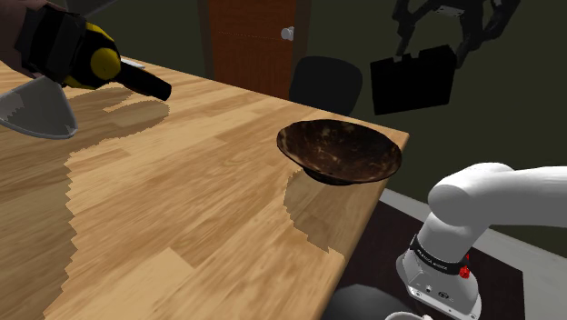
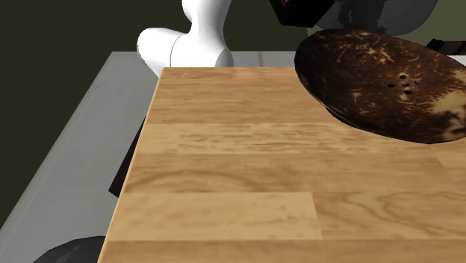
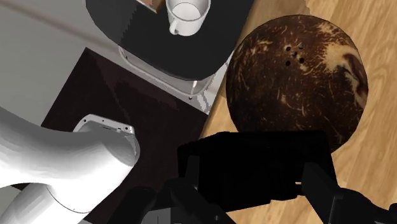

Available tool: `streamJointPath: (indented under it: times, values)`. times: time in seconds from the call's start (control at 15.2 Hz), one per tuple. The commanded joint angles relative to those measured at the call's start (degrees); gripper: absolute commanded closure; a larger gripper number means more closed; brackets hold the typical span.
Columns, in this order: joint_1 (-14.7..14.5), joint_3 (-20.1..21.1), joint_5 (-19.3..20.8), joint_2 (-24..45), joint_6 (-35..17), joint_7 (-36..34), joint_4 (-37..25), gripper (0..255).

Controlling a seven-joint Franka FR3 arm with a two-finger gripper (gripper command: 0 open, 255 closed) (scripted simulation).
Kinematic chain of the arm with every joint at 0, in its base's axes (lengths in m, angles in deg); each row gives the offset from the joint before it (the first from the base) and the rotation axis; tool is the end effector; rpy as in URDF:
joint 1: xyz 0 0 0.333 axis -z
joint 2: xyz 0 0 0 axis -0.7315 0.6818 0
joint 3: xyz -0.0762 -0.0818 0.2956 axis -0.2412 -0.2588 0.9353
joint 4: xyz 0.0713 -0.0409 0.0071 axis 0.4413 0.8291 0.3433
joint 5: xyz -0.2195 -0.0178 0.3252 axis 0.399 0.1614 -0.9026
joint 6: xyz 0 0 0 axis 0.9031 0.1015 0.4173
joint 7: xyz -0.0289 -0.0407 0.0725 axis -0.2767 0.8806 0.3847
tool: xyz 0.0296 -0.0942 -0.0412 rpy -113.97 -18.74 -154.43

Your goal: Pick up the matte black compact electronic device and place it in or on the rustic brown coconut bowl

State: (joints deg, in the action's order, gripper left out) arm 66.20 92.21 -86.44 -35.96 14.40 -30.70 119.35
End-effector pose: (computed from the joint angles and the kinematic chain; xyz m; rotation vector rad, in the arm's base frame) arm 0.1537 0.1610 0.7654 -2.4651 1.5129 0.1686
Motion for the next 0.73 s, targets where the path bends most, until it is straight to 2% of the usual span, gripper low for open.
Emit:
streamJointPath:
  times: [0.0,0.59,0.66]
  values:
    - [0.8,3.2,-2.7,1.2,-1.0,-2.9,-2.0,255]
    - [5.9,17.3,-10.3,9.3,-5.9,-14.5,-14.2,255]
    - [5.7,17.3,-10.4,8.6,-6.3,-14.1,-12.9,255]
